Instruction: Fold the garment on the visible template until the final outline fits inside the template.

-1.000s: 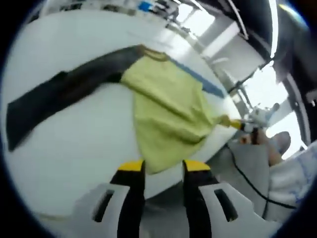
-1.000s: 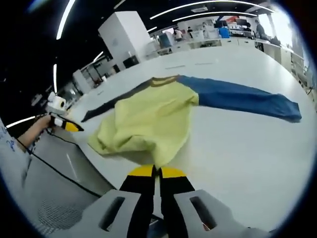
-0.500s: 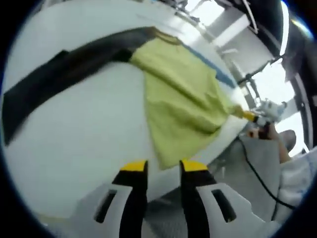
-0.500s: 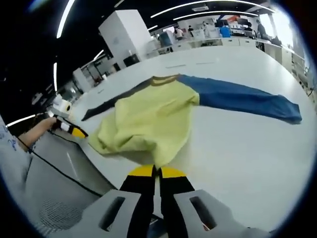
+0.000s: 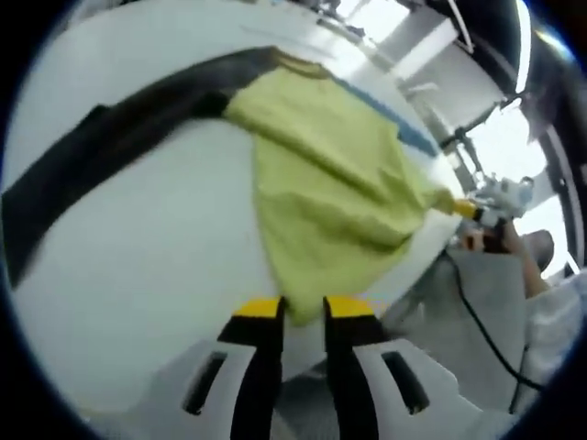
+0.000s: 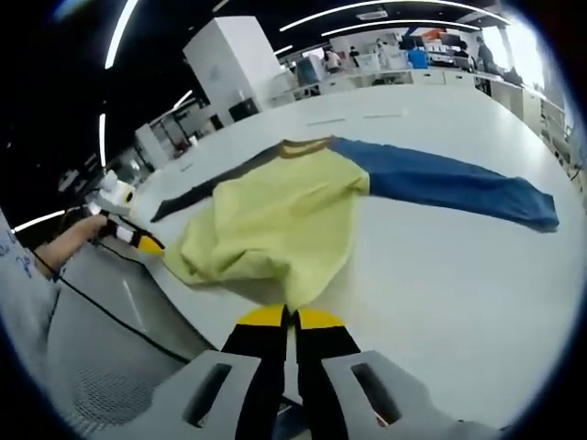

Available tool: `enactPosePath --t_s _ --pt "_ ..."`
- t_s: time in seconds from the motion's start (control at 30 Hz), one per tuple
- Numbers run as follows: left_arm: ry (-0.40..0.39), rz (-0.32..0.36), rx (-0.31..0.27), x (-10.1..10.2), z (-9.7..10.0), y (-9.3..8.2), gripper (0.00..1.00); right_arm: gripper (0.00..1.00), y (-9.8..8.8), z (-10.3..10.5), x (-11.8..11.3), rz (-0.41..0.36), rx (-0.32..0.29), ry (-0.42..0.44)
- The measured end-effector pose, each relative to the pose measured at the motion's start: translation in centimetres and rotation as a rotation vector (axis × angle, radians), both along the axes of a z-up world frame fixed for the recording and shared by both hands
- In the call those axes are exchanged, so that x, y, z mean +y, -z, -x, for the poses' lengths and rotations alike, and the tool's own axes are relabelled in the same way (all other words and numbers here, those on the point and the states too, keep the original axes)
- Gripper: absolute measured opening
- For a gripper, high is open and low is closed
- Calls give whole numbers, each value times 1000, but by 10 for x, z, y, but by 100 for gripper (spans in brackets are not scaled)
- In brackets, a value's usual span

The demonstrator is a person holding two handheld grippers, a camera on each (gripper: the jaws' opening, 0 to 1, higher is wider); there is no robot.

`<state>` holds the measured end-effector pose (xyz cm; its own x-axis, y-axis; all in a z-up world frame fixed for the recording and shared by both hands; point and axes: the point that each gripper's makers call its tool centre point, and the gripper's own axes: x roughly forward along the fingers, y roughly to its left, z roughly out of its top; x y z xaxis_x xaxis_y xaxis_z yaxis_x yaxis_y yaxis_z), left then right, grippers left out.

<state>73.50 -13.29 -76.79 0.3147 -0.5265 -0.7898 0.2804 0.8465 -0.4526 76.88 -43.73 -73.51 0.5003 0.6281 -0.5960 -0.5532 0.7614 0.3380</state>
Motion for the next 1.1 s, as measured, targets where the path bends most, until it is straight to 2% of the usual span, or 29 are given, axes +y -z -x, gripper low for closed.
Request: enactPosePath --t_s 0.17,0.33,0.47,0.8,0.93,1.1 --pt "15 -28 -9 2 1 5 0 3 1 -2 -4 -1 0 4" --pt "-8 8 8 4 0 2 0 3 1 -2 -5 -2 7 2" --pt "-36 66 6 3 -1 -12 0 2 -1 0 -8 -9 25 -5" --pt "-29 141 -17 2 6 -47 0 2 -18 15 -2 -69 125 -43" --pt "-12 105 -29 9 10 -52 0 2 -19 24 -2 -45 153 -63" --pt "1 87 -8 17 14 -53 0 2 -14 34 -11 -48 236 -77"
